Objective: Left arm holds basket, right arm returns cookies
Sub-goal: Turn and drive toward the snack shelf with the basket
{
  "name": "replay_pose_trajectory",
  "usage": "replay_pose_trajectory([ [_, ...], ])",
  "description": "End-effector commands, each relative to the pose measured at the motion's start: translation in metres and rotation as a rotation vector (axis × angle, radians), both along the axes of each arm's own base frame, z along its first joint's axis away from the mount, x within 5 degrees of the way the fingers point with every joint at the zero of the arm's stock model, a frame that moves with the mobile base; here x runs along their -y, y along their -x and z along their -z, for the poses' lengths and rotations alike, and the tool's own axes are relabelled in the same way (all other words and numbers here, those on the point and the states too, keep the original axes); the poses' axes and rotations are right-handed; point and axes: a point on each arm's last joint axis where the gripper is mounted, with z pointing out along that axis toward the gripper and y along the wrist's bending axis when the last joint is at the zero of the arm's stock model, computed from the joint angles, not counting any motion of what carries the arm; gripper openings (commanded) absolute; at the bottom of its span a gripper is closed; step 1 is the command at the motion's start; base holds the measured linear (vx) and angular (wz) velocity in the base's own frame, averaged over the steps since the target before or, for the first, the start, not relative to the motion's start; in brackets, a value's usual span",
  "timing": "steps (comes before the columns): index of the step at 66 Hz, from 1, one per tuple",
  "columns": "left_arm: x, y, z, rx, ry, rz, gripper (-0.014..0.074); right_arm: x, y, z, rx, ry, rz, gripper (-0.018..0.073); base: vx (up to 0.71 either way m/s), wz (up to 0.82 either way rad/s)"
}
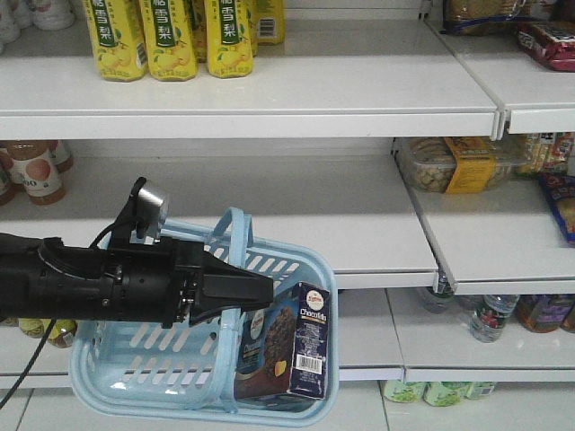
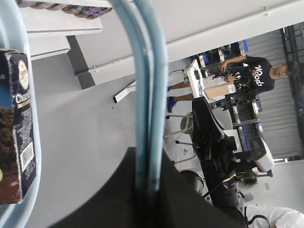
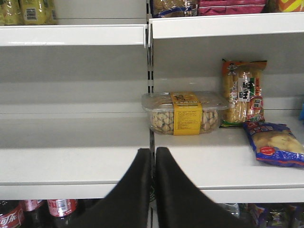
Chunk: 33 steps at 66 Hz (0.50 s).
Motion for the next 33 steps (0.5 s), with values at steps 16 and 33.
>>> replay_pose_trajectory([
  [16, 0.0028, 0.0014, -0.0329, 0.064, 0.161, -0.002, -0.0003, -0.0002, 0.0003, -0.0017, 0.067, 0.011, 0.001, -0.0011, 0.08, 0.07],
  [33, 0.0028, 0.0014, -0.0329, 0.064, 0.161, -0.002, -0.0003, -0.0002, 0.0003, -0.0017, 0.067, 0.011, 0.001, -0.0011, 0.08, -0.08],
])
